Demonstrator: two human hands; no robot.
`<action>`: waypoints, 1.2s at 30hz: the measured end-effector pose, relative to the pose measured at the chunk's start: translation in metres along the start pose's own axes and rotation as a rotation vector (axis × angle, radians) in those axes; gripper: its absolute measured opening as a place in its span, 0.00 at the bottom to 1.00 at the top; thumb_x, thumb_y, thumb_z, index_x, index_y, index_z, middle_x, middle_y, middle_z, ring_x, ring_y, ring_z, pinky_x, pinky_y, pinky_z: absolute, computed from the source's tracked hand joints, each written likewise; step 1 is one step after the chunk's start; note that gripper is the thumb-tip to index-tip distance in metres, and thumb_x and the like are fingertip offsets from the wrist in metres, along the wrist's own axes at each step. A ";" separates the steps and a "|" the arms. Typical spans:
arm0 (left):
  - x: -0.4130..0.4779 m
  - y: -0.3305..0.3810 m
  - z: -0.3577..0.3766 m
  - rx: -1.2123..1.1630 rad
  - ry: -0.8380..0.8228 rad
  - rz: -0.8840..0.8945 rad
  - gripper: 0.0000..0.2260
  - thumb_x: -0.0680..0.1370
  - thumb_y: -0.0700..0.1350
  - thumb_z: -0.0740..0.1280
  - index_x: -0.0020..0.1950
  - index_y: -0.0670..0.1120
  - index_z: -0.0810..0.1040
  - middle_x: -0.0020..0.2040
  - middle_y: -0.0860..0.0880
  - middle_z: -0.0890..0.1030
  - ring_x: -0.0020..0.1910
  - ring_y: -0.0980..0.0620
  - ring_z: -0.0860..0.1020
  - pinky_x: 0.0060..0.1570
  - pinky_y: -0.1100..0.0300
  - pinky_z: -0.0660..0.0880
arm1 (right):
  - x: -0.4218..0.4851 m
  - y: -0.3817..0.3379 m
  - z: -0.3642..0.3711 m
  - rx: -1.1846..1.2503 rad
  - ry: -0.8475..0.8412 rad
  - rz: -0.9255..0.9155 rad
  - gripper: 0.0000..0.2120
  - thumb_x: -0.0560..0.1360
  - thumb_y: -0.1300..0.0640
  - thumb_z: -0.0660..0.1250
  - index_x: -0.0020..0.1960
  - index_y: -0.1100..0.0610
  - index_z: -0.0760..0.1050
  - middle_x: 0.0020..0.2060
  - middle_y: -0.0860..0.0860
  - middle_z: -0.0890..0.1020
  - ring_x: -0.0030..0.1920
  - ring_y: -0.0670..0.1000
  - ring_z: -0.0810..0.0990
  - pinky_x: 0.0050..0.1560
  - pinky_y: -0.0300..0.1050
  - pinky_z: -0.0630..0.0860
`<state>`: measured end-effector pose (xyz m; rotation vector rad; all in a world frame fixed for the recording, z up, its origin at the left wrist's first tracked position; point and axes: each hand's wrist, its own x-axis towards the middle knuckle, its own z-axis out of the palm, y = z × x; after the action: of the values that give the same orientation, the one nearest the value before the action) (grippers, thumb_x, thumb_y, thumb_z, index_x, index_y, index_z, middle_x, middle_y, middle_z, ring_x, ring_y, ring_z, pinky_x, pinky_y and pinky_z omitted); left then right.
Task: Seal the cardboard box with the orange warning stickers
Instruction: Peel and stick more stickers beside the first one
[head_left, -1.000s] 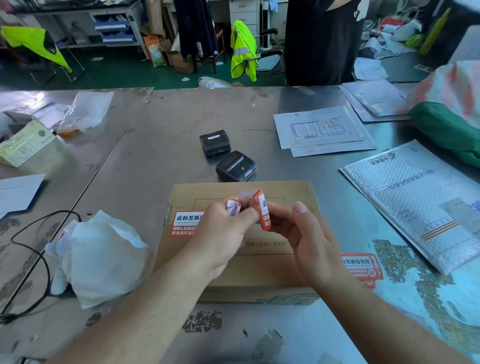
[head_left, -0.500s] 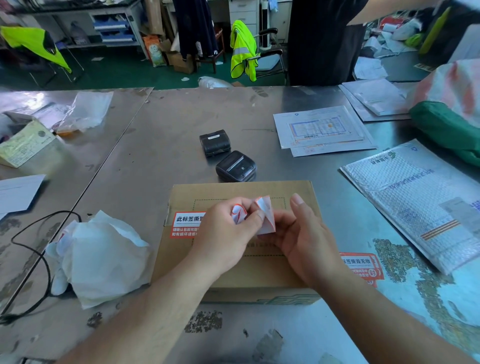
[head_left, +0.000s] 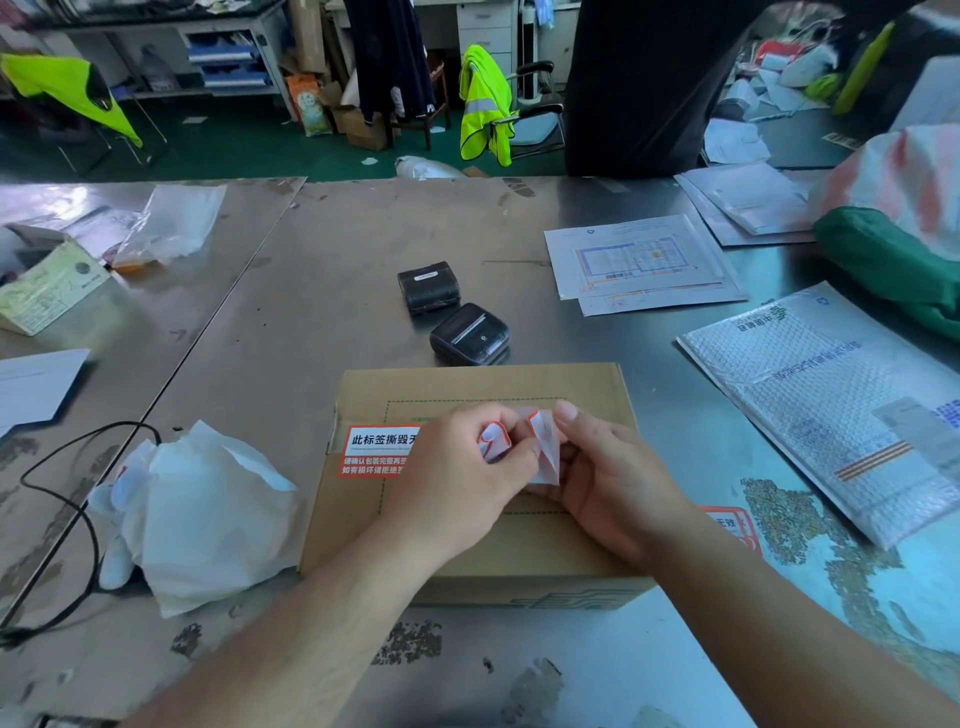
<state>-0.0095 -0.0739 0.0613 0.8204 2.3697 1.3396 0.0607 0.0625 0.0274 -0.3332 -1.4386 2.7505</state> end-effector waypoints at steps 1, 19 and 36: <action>0.000 0.000 0.000 -0.004 -0.001 0.008 0.07 0.75 0.46 0.69 0.37 0.48 0.79 0.30 0.52 0.77 0.30 0.57 0.70 0.31 0.63 0.68 | 0.000 0.001 -0.002 -0.002 -0.006 0.003 0.25 0.79 0.49 0.64 0.61 0.73 0.77 0.59 0.68 0.81 0.60 0.61 0.81 0.64 0.56 0.76; -0.004 -0.018 -0.014 -0.720 -0.055 -0.269 0.04 0.67 0.44 0.67 0.37 0.46 0.73 0.29 0.54 0.71 0.24 0.57 0.62 0.27 0.62 0.60 | 0.002 0.004 -0.004 0.101 0.173 -0.011 0.16 0.79 0.61 0.61 0.56 0.75 0.74 0.49 0.67 0.83 0.49 0.61 0.82 0.41 0.45 0.81; 0.000 -0.017 -0.013 -0.322 -0.102 -0.224 0.10 0.73 0.57 0.68 0.46 0.53 0.81 0.39 0.57 0.83 0.40 0.56 0.79 0.44 0.58 0.73 | -0.002 0.013 -0.002 -0.065 0.153 -0.049 0.13 0.75 0.56 0.66 0.44 0.68 0.77 0.48 0.71 0.81 0.50 0.61 0.81 0.58 0.60 0.76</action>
<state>-0.0215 -0.0895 0.0531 0.5025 2.0249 1.4899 0.0637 0.0568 0.0159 -0.4915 -1.4791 2.5805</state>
